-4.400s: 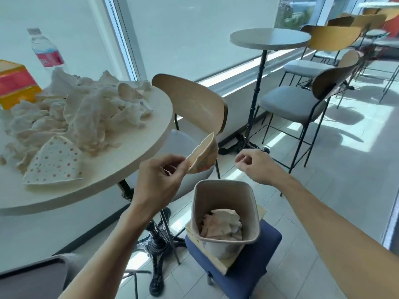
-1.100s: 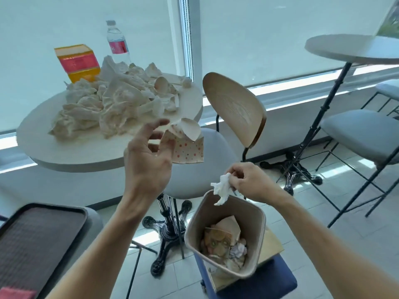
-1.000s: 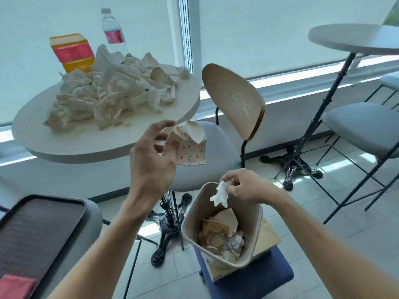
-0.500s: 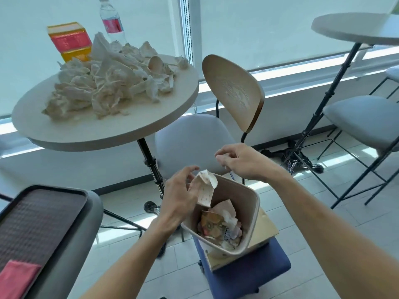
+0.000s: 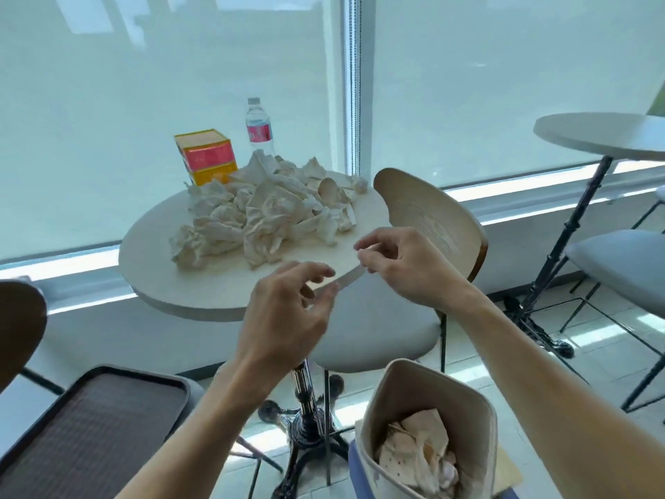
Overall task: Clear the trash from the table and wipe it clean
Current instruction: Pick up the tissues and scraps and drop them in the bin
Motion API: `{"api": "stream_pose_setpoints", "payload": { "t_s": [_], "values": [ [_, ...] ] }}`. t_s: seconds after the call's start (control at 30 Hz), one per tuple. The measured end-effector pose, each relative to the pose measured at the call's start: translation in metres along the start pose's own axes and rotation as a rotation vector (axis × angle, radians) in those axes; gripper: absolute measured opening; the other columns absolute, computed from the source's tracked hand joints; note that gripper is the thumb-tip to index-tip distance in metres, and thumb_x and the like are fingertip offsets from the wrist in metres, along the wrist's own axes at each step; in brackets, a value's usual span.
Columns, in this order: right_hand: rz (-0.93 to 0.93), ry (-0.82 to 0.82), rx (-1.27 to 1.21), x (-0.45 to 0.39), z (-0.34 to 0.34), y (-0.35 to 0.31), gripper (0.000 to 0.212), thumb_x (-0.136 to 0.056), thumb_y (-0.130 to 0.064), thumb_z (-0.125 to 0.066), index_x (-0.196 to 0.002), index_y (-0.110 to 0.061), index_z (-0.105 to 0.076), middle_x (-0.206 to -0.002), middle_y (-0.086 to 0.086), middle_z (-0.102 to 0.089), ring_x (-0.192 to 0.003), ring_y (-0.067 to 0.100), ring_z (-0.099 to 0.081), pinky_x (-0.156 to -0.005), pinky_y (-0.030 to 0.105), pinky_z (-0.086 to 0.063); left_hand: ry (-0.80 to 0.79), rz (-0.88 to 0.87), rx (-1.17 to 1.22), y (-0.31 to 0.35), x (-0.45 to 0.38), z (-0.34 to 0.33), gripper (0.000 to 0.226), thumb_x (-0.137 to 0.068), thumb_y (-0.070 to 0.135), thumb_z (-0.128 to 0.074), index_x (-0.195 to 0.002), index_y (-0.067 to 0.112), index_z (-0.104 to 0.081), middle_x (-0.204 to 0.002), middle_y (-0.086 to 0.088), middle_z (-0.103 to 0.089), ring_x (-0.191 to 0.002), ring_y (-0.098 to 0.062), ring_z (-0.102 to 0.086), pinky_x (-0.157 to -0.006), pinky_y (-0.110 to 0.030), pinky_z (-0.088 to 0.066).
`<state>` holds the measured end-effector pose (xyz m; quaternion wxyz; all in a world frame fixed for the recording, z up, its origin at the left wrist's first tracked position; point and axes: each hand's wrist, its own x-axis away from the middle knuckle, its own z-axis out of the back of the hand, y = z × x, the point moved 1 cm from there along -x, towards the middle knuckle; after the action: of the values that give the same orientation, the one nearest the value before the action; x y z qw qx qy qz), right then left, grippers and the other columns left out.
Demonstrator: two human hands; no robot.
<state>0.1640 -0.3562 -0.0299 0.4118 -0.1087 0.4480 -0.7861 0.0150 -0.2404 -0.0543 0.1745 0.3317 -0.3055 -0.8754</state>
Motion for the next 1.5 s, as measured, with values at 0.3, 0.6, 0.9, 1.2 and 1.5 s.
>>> {"api": "stream_pose_setpoints", "payload": {
  "t_s": [0.3, 0.6, 0.9, 1.2, 1.5],
  "values": [
    [-0.009, 0.121, 0.301, -0.061, -0.052, -0.032, 0.044, -0.092, -0.024, -0.060, -0.135, -0.027, -0.054, -0.131, 0.004, -0.048, -0.121, 0.021, -0.049, -0.101, 0.034, -0.042, 0.085, -0.004, -0.373, -0.050, -0.063, 0.068, 0.029, -0.087, 0.027, -0.068, -0.116, 0.022, -0.069, -0.114, -0.003, -0.068, -0.095, -0.024, -0.065, -0.080, -0.039, -0.055],
    [-0.117, 0.169, 0.537, -0.096, -0.074, -0.035, 0.036, -0.094, -0.017, -0.054, -0.128, -0.024, -0.061, -0.129, 0.010, -0.056, -0.114, 0.030, -0.056, -0.093, 0.037, -0.047, -0.073, -0.024, -0.484, -0.078, -0.106, 0.050, 0.054, -0.092, 0.033, -0.058, -0.144, 0.029, -0.044, -0.132, -0.007, -0.050, -0.096, -0.028, -0.061, -0.071, -0.036, -0.050],
    [-0.079, 0.391, 0.343, -0.087, -0.059, -0.048, 0.019, -0.090, -0.013, -0.056, -0.098, -0.016, -0.074, -0.090, 0.006, -0.073, -0.083, 0.023, -0.066, -0.074, 0.033, -0.054, -0.140, -0.096, -0.472, -0.086, -0.138, 0.033, 0.052, -0.097, 0.040, -0.051, -0.146, 0.026, -0.041, -0.115, -0.007, -0.046, -0.098, -0.023, -0.052, -0.069, -0.031, -0.043],
    [0.017, 0.649, 0.108, -0.067, -0.026, -0.071, 0.013, -0.091, -0.019, -0.063, -0.082, -0.027, -0.068, -0.067, -0.011, -0.066, -0.069, 0.005, -0.062, -0.065, 0.021, -0.051, 0.002, -0.113, -0.296, -0.085, -0.146, 0.029, 0.022, -0.093, 0.027, -0.060, -0.112, 0.017, -0.068, -0.105, -0.009, -0.064, -0.091, -0.031, -0.062, -0.067, -0.033, -0.044],
    [0.000, 0.702, -0.114, -0.038, 0.001, -0.061, 0.011, -0.086, -0.015, -0.063, -0.082, -0.023, -0.070, -0.066, -0.012, -0.067, -0.065, 0.002, -0.063, -0.062, 0.019, -0.053, 0.151, -0.039, 0.114, -0.053, -0.139, 0.048, 0.023, -0.089, 0.034, -0.069, -0.108, 0.021, -0.066, -0.090, 0.007, -0.065, -0.069, 0.000, -0.054, -0.060, -0.021, -0.044]
  ]
}}
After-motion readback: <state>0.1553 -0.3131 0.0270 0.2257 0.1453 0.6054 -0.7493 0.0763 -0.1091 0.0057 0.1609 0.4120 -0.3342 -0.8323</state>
